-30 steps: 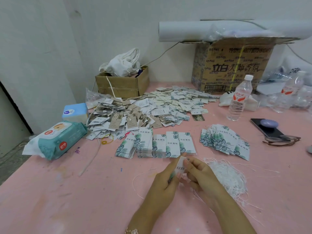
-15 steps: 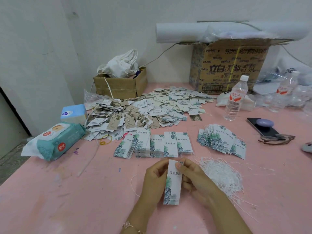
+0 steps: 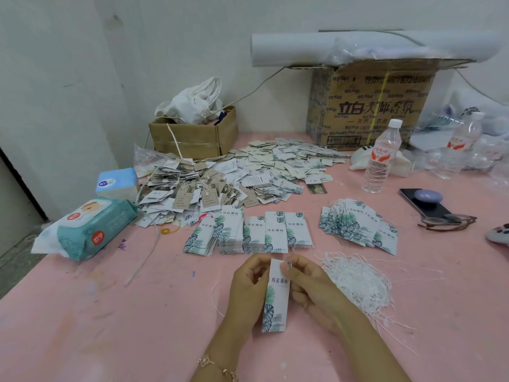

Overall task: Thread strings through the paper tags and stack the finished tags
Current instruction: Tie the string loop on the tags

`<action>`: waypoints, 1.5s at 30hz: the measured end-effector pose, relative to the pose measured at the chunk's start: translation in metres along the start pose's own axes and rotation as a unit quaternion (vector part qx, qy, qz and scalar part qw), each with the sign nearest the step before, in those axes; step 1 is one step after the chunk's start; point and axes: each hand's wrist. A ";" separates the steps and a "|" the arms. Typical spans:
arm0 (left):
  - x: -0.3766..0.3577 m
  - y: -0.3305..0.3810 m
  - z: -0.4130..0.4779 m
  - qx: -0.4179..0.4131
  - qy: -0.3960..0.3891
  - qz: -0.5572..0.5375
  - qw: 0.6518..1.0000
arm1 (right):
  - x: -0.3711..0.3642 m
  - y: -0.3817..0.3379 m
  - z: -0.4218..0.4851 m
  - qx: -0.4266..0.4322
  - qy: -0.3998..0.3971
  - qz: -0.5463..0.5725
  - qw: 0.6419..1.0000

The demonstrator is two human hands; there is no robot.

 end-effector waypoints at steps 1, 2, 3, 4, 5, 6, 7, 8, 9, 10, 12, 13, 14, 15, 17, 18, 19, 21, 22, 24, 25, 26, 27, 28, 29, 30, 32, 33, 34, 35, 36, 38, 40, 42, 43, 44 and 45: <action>0.001 0.000 0.001 0.002 0.018 0.009 1.000 | 0.001 0.001 0.002 0.000 0.016 0.004 1.000; 0.002 0.000 0.002 0.009 0.043 0.008 0.999 | 0.003 0.001 0.003 0.002 0.036 0.019 0.999; 0.003 0.001 0.003 0.023 0.069 -0.009 0.997 | 0.006 0.001 0.005 0.006 0.058 0.051 0.997; 0.004 0.002 0.004 0.044 0.094 -0.046 0.994 | 0.009 0.000 0.007 0.013 0.079 0.097 0.992; 0.006 0.004 0.005 0.067 0.116 -0.099 0.986 | 0.013 -0.002 0.008 0.023 0.097 0.146 0.984; 0.008 0.006 0.007 0.084 0.130 -0.164 0.974 | 0.016 -0.004 0.009 0.034 0.112 0.186 0.975; 0.010 0.008 0.008 0.092 0.137 -0.230 0.959 | 0.019 -0.005 0.010 0.045 0.127 0.213 0.968; 0.012 0.010 0.009 0.094 0.141 -0.279 0.945 | 0.021 -0.005 0.011 0.056 0.139 0.227 0.962; 0.014 0.012 0.010 0.093 0.142 -0.310 0.935 | 0.022 -0.005 0.012 0.066 0.145 0.228 0.960; 0.016 0.013 0.010 0.090 0.143 -0.329 0.929 | 0.022 -0.005 0.012 0.074 0.145 0.219 0.962; 0.017 0.012 0.010 0.085 0.146 -0.337 0.926 | 0.021 -0.004 0.012 0.089 0.133 0.189 0.969; 0.017 0.011 0.010 0.084 0.149 -0.331 0.928 | 0.020 -0.004 0.012 0.097 0.125 0.176 0.972; 0.017 0.010 0.010 0.082 0.152 -0.324 0.930 | 0.019 -0.003 0.012 0.105 0.117 0.165 0.974; 0.017 0.009 0.011 0.078 0.154 -0.318 0.932 | 0.018 -0.003 0.012 0.114 0.110 0.156 0.975; 0.016 0.007 0.011 0.066 0.161 -0.283 0.943 | 0.016 -0.004 0.011 0.127 0.101 0.144 0.976; 0.016 0.007 0.010 0.061 0.168 -0.248 0.952 | 0.015 -0.003 0.011 0.131 0.100 0.143 0.976; 0.016 0.006 0.009 0.055 0.176 -0.208 0.961 | 0.015 -0.003 0.011 0.131 0.102 0.146 0.975; 0.015 0.005 0.008 0.045 0.186 -0.137 0.972 | 0.015 -0.003 0.012 0.128 0.110 0.148 0.974; 0.015 0.004 0.007 0.040 0.187 -0.108 0.976 | 0.015 -0.003 0.012 0.128 0.114 0.141 0.975; 0.013 0.004 0.005 0.016 0.191 -0.049 0.980 | 0.014 -0.003 0.012 0.133 0.122 0.117 0.977; 0.012 0.004 0.004 -0.005 0.191 -0.020 0.981 | 0.014 -0.003 0.011 0.139 0.126 0.101 0.977; 0.011 0.004 0.003 -0.026 0.188 0.006 0.982 | 0.014 -0.002 0.010 0.146 0.127 0.083 0.977; 0.010 0.003 0.002 -0.044 0.183 0.031 0.982 | 0.013 -0.001 0.010 0.153 0.127 0.062 0.978; 0.009 0.003 0.001 -0.055 0.175 0.054 0.982 | 0.012 -0.001 0.010 0.160 0.124 0.039 0.978; 0.008 0.003 0.000 -0.060 0.164 0.072 0.982 | 0.011 0.000 0.010 0.166 0.120 0.017 0.979; 0.007 0.002 0.000 -0.064 0.155 0.087 0.982 | 0.010 0.001 0.010 0.171 0.116 -0.001 0.978; 0.007 -0.001 0.001 -0.092 0.166 0.144 0.971 | 0.008 0.002 0.009 0.175 0.105 -0.026 0.979; 0.007 -0.002 0.001 -0.109 0.180 0.178 0.961 | 0.007 0.002 0.009 0.174 0.097 -0.038 0.979; 0.008 -0.003 0.001 -0.121 0.186 0.196 0.955 | 0.006 0.003 0.008 0.172 0.088 -0.051 0.980; 0.008 -0.004 0.001 -0.124 0.177 0.195 0.957 | 0.004 0.004 0.007 0.168 0.079 -0.060 0.981; 0.007 -0.004 0.001 -0.121 0.154 0.171 0.966 | 0.003 0.005 0.006 0.164 0.071 -0.068 0.982; 0.006 -0.004 0.000 -0.104 0.105 0.110 0.983 | 0.001 0.005 0.005 0.160 0.061 -0.087 0.981; 0.004 -0.004 0.001 -0.093 0.084 0.079 0.989 | 0.000 0.007 0.004 0.159 0.057 -0.114 0.979; 0.003 -0.004 0.001 -0.079 0.073 0.064 0.992 | 0.000 0.008 0.004 0.165 0.063 -0.156 0.972; 0.003 -0.004 0.002 -0.072 0.068 0.058 0.993 | 0.000 0.009 0.004 0.168 0.074 -0.172 0.968; 0.003 -0.004 0.002 -0.070 0.063 0.053 0.994 | 0.001 0.009 0.004 0.169 0.084 -0.182 0.965; 0.003 -0.005 0.002 -0.072 0.061 0.053 0.994 | 0.001 0.010 0.004 0.170 0.091 -0.187 0.963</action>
Point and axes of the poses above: each hand's wrist, its own z-axis towards the middle knuckle, its own x-axis out of the back of the hand, y = z × x, and after that the axes turned 11 degrees about x, right-handed
